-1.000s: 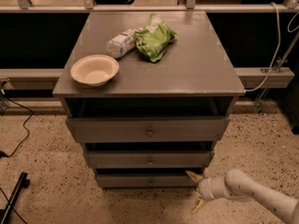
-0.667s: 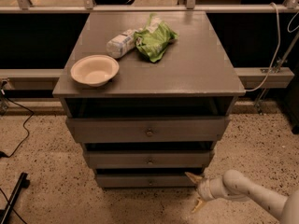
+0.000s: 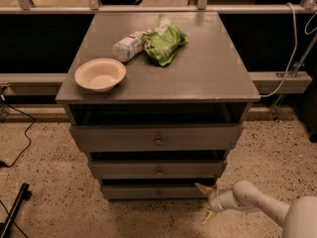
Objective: Open bottom drawer
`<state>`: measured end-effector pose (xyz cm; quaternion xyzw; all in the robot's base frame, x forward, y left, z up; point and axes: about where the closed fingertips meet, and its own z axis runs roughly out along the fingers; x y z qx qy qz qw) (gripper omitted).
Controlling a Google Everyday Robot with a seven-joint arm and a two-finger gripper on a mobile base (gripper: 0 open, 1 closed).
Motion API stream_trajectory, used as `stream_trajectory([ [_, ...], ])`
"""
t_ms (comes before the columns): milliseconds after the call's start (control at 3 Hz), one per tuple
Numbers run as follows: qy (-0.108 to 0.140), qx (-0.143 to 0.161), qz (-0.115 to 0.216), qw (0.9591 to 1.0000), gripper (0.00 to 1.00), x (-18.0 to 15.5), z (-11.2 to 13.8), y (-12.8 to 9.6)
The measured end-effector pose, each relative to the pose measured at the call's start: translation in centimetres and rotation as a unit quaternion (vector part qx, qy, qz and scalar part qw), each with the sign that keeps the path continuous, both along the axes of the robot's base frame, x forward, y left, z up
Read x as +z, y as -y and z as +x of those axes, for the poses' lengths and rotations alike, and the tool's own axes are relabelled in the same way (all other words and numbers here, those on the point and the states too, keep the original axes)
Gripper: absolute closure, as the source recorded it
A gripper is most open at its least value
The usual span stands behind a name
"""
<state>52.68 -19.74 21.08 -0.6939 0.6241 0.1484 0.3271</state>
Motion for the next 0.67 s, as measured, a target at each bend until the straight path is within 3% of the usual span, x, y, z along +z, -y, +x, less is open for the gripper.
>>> stream_trajectory([
  [667, 0.006, -0.017, 0.001, 0.9998, 0.0, -1.6, 3.5, 1.6],
])
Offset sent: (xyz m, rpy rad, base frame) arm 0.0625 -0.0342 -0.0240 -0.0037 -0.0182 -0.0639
